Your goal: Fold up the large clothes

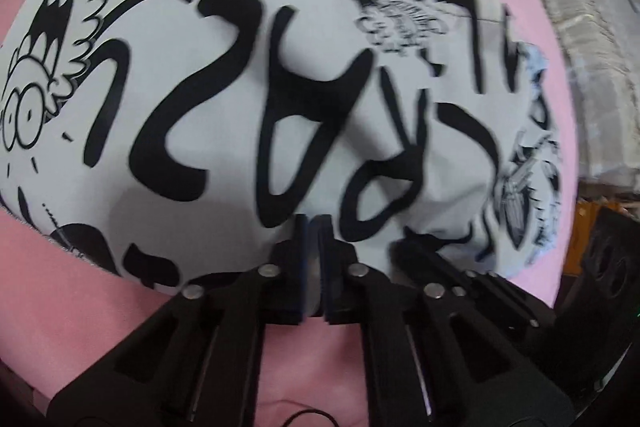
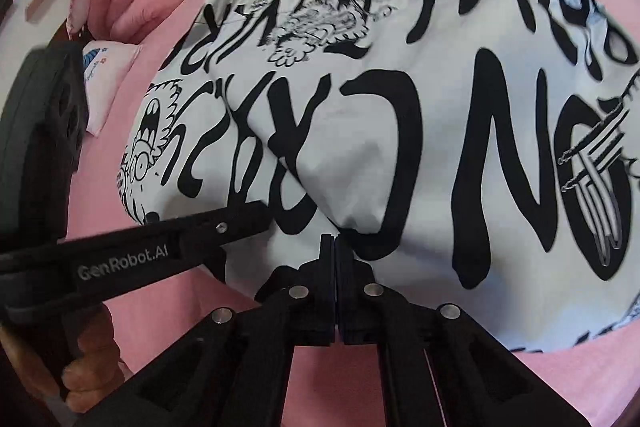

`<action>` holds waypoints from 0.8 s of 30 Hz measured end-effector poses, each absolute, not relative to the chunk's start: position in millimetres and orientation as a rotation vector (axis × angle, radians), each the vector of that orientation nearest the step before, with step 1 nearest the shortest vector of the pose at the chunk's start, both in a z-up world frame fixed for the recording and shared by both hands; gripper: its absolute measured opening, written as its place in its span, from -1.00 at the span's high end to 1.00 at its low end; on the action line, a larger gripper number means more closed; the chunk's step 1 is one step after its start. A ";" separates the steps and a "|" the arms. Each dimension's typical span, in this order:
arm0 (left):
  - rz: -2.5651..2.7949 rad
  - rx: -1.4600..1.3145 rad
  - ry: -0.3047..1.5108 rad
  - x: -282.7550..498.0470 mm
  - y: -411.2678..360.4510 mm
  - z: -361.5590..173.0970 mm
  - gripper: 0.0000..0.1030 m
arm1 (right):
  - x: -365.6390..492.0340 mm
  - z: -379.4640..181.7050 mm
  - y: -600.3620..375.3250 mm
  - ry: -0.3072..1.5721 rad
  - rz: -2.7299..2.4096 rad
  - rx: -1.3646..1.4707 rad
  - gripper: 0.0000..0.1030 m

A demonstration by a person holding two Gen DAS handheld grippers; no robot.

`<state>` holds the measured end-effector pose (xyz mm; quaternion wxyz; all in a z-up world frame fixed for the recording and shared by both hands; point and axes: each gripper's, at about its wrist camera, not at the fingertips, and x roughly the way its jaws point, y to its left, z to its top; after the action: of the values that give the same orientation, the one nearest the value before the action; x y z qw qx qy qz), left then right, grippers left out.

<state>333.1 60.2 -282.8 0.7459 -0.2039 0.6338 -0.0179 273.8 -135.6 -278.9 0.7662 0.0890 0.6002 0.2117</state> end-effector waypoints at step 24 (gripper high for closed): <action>0.486 -0.358 1.286 258.0 222.4 -274.4 0.98 | 264.0 -252.6 -286.0 1.221 -0.165 -0.084 1.00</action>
<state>258.0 222.4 -274.4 0.7581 -0.1643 0.5904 0.2229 264.0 -286.0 -252.6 0.8154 -0.0393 0.5723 -0.0776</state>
